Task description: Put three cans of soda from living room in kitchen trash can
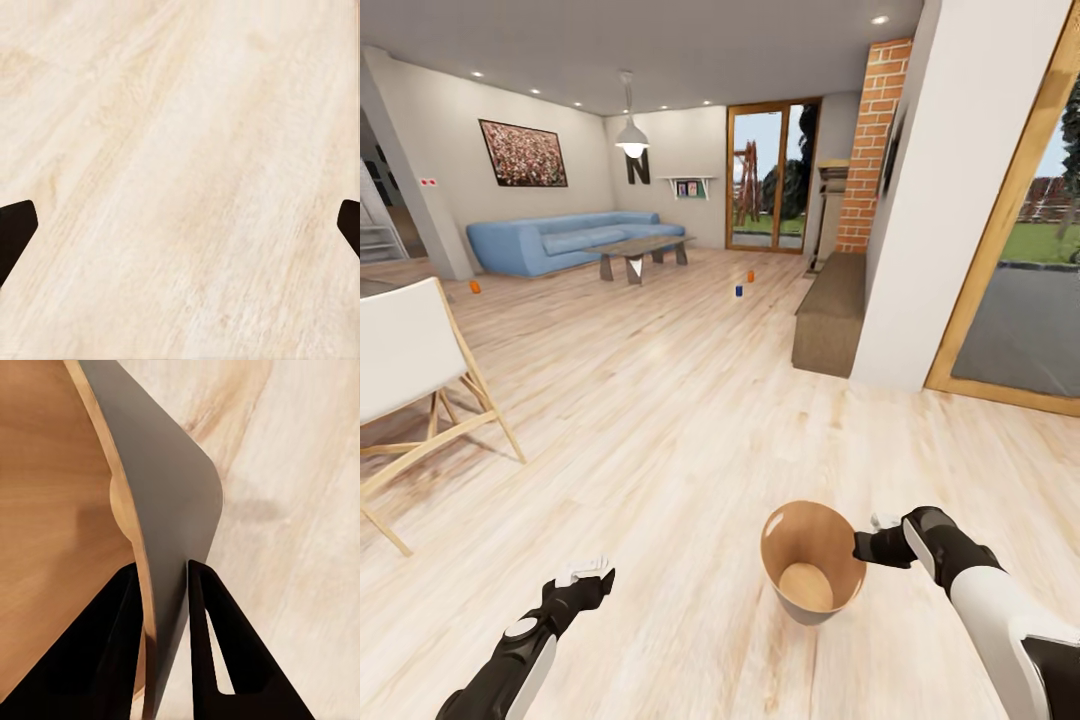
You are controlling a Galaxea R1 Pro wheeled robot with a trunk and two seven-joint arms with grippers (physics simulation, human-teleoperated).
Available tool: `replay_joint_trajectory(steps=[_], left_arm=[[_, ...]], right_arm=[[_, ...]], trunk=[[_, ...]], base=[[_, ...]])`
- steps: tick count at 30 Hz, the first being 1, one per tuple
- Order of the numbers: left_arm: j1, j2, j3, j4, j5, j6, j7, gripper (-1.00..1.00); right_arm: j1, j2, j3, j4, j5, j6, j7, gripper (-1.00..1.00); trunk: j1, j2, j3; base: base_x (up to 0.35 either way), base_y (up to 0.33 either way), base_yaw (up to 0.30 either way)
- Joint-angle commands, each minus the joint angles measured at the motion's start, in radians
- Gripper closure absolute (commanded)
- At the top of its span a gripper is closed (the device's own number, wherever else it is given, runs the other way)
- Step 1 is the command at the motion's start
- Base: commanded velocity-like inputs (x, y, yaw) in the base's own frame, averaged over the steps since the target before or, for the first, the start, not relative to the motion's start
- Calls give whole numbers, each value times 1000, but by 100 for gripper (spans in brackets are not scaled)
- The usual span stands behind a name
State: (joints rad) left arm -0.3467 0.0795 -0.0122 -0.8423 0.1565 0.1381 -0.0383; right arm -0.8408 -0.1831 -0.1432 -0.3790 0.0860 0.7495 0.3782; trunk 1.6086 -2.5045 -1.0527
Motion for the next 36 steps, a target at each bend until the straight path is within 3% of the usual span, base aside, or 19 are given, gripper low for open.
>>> replay_joint_trajectory(steps=[1, 19, 36], left_arm=[[0, 0, 0, 0, 0, 0, 0, -100], [0, -1, 0, 0, 0, 0, 0, -100], [0, 0, -1, 0, 0, 0, 0, -100]], right_arm=[[-1, 2, -4, 0, -20, 4, 5, 100], [-1, 12, -4, 0, -20, 4, 4, 100], [-1, 16, -4, 0, -20, 5, 2, 100]], trunk=[[0, 0, 4], [-9, 4, 74], [-74, 123, 127]], base=[[0, 0, 0], [0, 0, 0], [0, 0, 0]])
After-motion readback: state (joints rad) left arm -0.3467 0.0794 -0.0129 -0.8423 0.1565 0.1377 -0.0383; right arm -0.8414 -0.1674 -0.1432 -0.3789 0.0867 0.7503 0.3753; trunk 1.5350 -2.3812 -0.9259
